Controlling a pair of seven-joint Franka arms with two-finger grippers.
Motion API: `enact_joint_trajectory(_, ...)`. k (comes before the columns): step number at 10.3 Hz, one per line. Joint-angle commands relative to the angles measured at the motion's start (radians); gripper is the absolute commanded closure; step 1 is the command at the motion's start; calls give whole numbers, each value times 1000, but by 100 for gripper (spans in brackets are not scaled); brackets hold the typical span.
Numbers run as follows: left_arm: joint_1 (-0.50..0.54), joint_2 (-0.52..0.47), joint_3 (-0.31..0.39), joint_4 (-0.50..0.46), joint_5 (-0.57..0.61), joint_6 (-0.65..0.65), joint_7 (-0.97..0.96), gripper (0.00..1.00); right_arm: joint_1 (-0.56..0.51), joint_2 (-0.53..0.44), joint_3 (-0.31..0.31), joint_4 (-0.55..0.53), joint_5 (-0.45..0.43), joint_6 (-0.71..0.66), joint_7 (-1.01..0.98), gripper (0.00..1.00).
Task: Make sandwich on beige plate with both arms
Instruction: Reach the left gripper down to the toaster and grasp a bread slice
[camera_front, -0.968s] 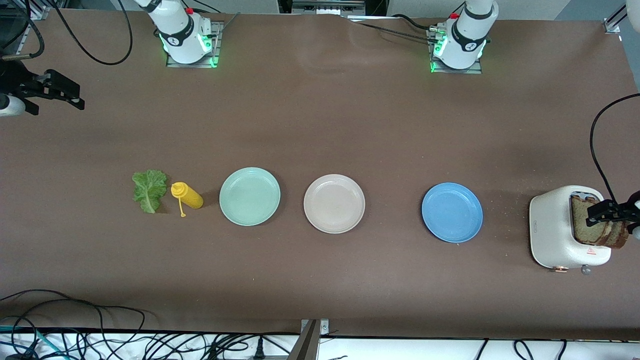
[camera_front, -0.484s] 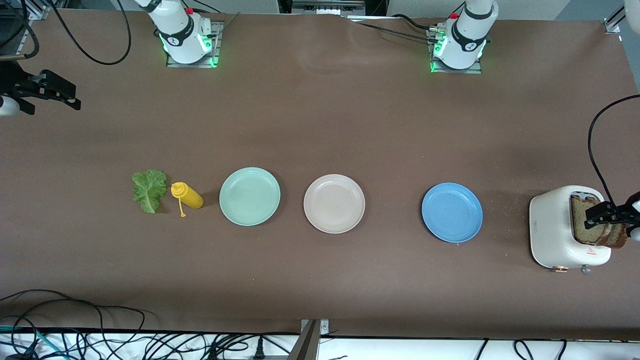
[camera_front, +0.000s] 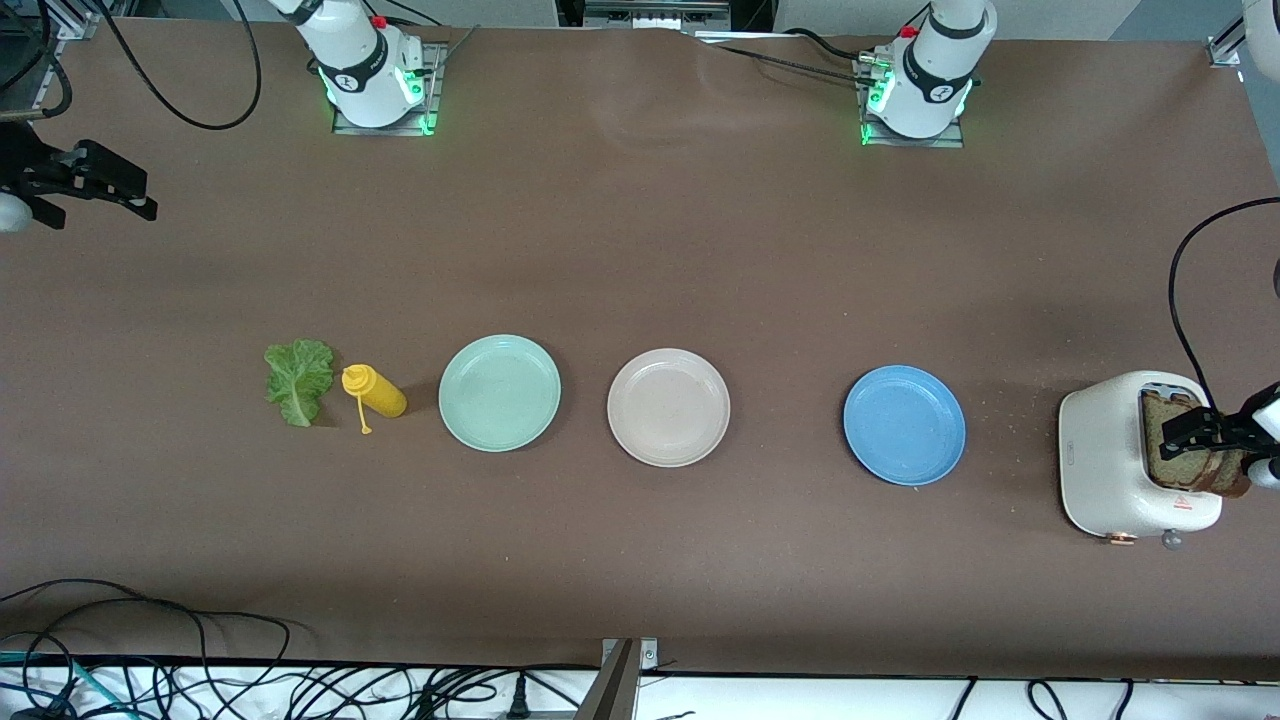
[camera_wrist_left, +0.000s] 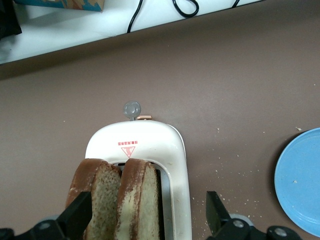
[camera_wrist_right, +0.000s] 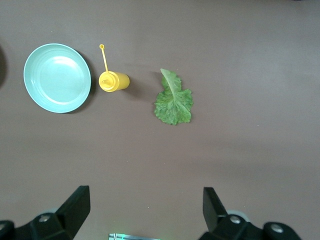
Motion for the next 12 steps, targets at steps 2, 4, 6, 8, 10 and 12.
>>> enact_joint_trajectory(2,3,5,0,-8,11,3,17,0,-4,-13,-2,-3,-11,-11,1,0)
enact_joint_trajectory(4,11,5,0,-9,11,-5,19,31,-4,-8,-13,-5,-11,-23,-4,0)
enact_joint_trajectory(6,12,5,0,-9,20,-5,19,73,-6,22,-36,-3,-4,-27,1,0)
enact_joint_trajectory(8,12,5,0,-8,21,-5,19,100,-2,44,-42,-5,0,24,-15,0)
enact_joint_trajectory(10,12,2,0,3,21,-5,14,100,2,66,-34,-3,-5,26,-16,0)
enact_joint_trajectory(12,8,-27,0,15,11,-36,2,100,-2,99,-37,-3,1,47,-19,0)
